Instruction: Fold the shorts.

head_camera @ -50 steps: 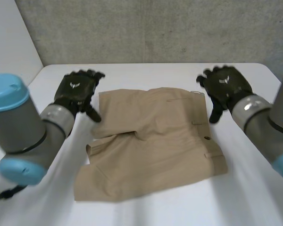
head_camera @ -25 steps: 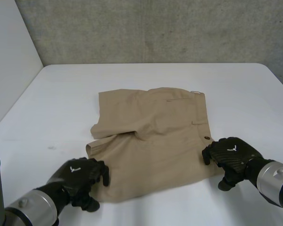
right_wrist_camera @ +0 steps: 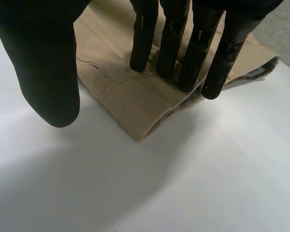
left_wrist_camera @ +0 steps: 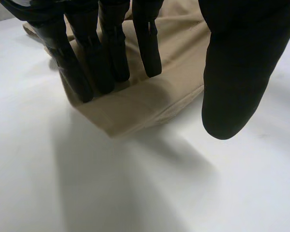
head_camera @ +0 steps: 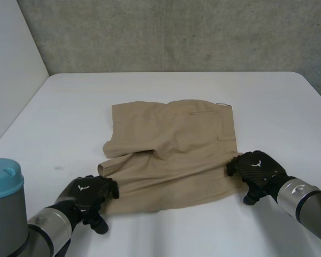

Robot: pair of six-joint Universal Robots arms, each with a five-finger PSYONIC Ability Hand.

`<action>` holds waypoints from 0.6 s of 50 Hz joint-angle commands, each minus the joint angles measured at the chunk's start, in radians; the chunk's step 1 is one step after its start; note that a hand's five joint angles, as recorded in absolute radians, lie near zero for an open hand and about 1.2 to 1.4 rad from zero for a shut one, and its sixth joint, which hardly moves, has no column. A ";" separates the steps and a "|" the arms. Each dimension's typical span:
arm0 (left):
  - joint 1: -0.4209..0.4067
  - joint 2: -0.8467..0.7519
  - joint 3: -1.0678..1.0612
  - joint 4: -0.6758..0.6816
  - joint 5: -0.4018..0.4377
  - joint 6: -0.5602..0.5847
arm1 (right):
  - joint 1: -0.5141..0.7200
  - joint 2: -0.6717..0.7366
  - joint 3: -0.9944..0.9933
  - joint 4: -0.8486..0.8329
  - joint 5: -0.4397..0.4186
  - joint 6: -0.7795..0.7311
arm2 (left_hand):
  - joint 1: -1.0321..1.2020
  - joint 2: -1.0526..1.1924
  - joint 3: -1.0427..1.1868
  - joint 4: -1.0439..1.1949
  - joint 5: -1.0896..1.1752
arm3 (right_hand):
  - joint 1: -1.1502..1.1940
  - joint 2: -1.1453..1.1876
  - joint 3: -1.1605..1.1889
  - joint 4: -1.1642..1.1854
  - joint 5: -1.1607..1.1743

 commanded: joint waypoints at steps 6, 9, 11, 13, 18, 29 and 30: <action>0.001 -0.095 0.045 0.051 -0.005 0.000 | 0.036 0.043 -0.033 -0.039 0.039 0.004 | 0.033 0.045 0.036 0.051 0.054 | 0.281 0.196 0.208 0.209 0.202; 0.001 -0.106 0.052 0.060 -0.012 0.000 | 0.040 0.060 -0.044 -0.042 0.061 0.003 | 0.036 0.048 0.038 0.054 0.057 | 0.307 0.223 0.235 0.236 0.229; 0.001 -0.114 0.058 0.072 -0.027 0.000 | 0.041 0.068 -0.047 -0.047 0.067 0.003 | 0.041 0.054 0.044 0.059 0.062 | 0.328 0.243 0.255 0.256 0.249; 0.001 -0.115 0.058 0.080 -0.039 0.000 | 0.044 0.073 -0.050 -0.056 0.072 0.003 | 0.041 0.054 0.044 0.059 0.062 | 0.366 0.281 0.294 0.295 0.287; 0.001 -0.117 0.060 0.101 -0.055 0.006 | 0.049 0.076 -0.055 -0.074 0.072 0.003 | 0.050 0.063 0.053 0.068 0.071 | 0.524 0.440 0.452 0.453 0.446; 0.001 -0.121 0.061 0.138 -0.056 0.046 | 0.052 0.071 -0.073 -0.091 0.078 0.006 | 0.115 0.127 0.118 0.133 0.136 | 0.920 0.835 0.848 0.849 0.841; 0.001 -0.123 0.061 0.141 -0.056 0.047 | 0.053 0.071 -0.073 -0.091 0.081 0.006 | 0.126 0.139 0.129 0.144 0.147 | 0.920 0.835 0.848 0.849 0.841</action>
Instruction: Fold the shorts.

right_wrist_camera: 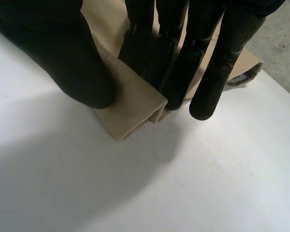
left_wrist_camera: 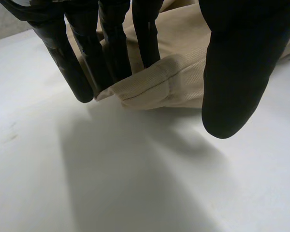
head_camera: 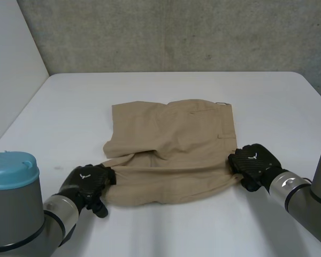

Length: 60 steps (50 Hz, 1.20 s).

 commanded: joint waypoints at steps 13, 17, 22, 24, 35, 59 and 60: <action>-0.003 -0.054 0.006 0.066 0.002 0.025 | 0.043 -0.014 0.003 0.005 0.039 0.007 | 0.253 0.265 0.256 0.267 0.268 | 0.530 0.272 0.272 0.266 0.322; -0.003 -0.060 0.012 0.096 0.001 0.025 | 0.049 -0.015 0.003 0.007 0.053 0.028 | 0.377 0.388 0.380 0.390 0.391 | 0.530 0.272 0.272 0.266 0.322; -0.002 -0.071 0.021 0.124 -0.001 0.027 | 0.043 -0.020 0.000 0.005 0.073 0.064 | 0.708 0.720 0.711 0.722 0.722 | 0.530 0.272 0.272 0.266 0.322; -0.002 -0.063 0.028 0.122 -0.010 0.027 | 0.039 -0.029 -0.003 0.008 0.084 0.076 | 0.846 0.858 0.849 0.860 0.861 | 0.530 0.272 0.272 0.266 0.322; -0.021 0.285 -0.011 -0.046 -0.022 0.053 | 0.050 -0.251 0.004 0.182 0.199 0.090 | 0.846 0.858 0.849 0.860 0.861 | 0.530 0.272 0.272 0.266 0.322; -0.003 0.673 -0.003 -0.399 0.130 0.057 | 0.033 -0.657 -0.091 0.616 0.128 0.026 | 0.846 0.858 0.849 0.860 0.861 | 0.530 0.272 0.272 0.266 0.322; 0.000 0.643 -0.003 -0.384 0.130 0.057 | 0.033 -0.625 -0.077 0.610 0.130 0.009 | 0.846 0.858 0.849 0.860 0.861 | 0.530 0.272 0.272 0.266 0.322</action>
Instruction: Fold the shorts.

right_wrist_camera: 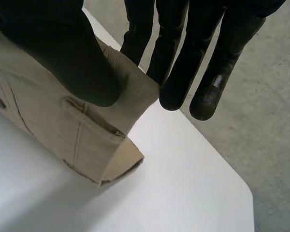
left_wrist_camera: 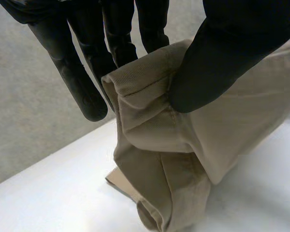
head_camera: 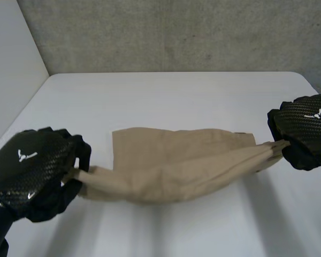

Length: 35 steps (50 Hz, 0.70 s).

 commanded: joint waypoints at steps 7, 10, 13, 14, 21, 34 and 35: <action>0.025 -0.394 0.039 0.211 0.033 0.014 | 0.008 0.269 0.024 0.001 -0.014 -0.113 | 0.260 0.198 0.208 0.202 0.242 | 0.449 0.218 0.212 0.204 0.234; 0.027 -0.549 0.113 0.267 0.030 0.040 | 0.009 0.363 -0.013 -0.040 -0.009 -0.112 | 0.260 0.198 0.208 0.202 0.242 | 0.449 0.218 0.212 0.204 0.234; 0.028 -0.696 0.210 0.293 0.013 0.086 | 0.012 0.464 -0.070 -0.080 0.016 -0.107 | 0.260 0.198 0.208 0.202 0.242 | 0.449 0.218 0.212 0.204 0.234; 0.027 -0.733 0.240 0.294 0.007 0.099 | 0.012 0.490 -0.088 -0.086 0.027 -0.104 | 0.260 0.198 0.208 0.202 0.242 | 0.449 0.218 0.212 0.204 0.234; 0.021 -1.059 0.571 0.291 -0.113 0.165 | 0.018 0.693 -0.286 -0.163 0.158 -0.078 | 0.260 0.198 0.208 0.202 0.242 | 0.449 0.218 0.212 0.204 0.234; 0.008 -1.368 0.926 0.313 -0.144 0.202 | 0.084 0.898 -0.441 -0.430 0.244 -0.074 | 0.260 0.198 0.208 0.202 0.242 | 0.449 0.218 0.212 0.204 0.234; 0.005 -1.379 0.933 0.314 -0.144 0.205 | 0.093 0.921 -0.458 -0.449 0.245 -0.072 | 0.260 0.198 0.208 0.202 0.242 | 0.449 0.218 0.212 0.204 0.234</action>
